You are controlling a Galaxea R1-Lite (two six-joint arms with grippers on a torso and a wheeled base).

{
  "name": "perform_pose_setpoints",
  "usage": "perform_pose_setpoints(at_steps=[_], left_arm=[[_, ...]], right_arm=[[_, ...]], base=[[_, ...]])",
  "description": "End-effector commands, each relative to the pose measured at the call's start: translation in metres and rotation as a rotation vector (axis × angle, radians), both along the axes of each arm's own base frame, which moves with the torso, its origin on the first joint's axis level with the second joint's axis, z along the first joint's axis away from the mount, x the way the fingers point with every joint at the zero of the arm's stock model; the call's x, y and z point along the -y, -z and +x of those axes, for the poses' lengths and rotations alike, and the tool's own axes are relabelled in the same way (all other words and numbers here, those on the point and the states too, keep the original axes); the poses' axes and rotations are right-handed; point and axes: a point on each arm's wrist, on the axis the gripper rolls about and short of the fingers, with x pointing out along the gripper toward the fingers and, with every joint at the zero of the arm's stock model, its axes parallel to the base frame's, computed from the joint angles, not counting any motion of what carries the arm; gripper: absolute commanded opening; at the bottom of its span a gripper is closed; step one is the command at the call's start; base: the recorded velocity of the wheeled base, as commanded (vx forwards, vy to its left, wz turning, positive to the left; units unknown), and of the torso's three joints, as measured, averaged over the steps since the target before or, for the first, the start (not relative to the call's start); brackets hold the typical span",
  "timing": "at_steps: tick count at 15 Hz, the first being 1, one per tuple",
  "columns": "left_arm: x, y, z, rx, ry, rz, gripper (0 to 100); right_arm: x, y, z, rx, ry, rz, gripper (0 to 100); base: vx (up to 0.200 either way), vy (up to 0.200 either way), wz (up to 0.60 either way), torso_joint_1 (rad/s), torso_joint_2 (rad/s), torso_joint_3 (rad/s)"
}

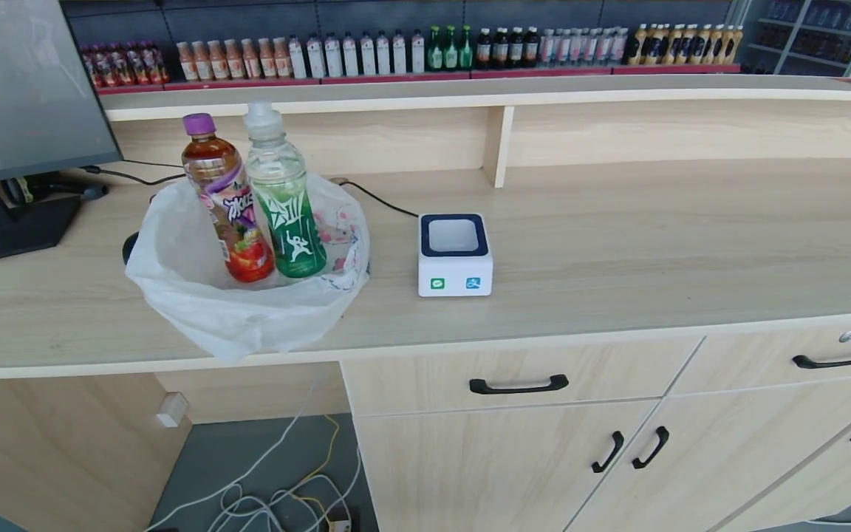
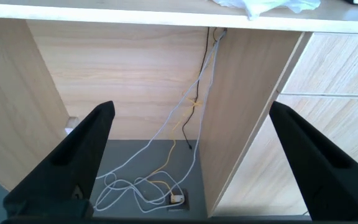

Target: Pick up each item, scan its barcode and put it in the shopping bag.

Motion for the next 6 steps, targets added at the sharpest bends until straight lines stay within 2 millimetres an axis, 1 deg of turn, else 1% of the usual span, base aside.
perform_pose_setpoints(at_steps=[1,6], left_arm=[[0.0,0.0001,0.0,0.0,0.0,0.0,100],[0.0,-0.0003,-0.0001,0.002,0.0,0.0,100]], right_arm=[[0.0,-0.0001,0.0001,0.0,0.0,0.0,100],[0.0,0.0001,0.0001,-0.002,0.0,0.0,100]], base=[[0.0,0.0,0.0,0.0,0.0,0.0],[0.0,0.0,0.0,0.0,0.0,0.0]])
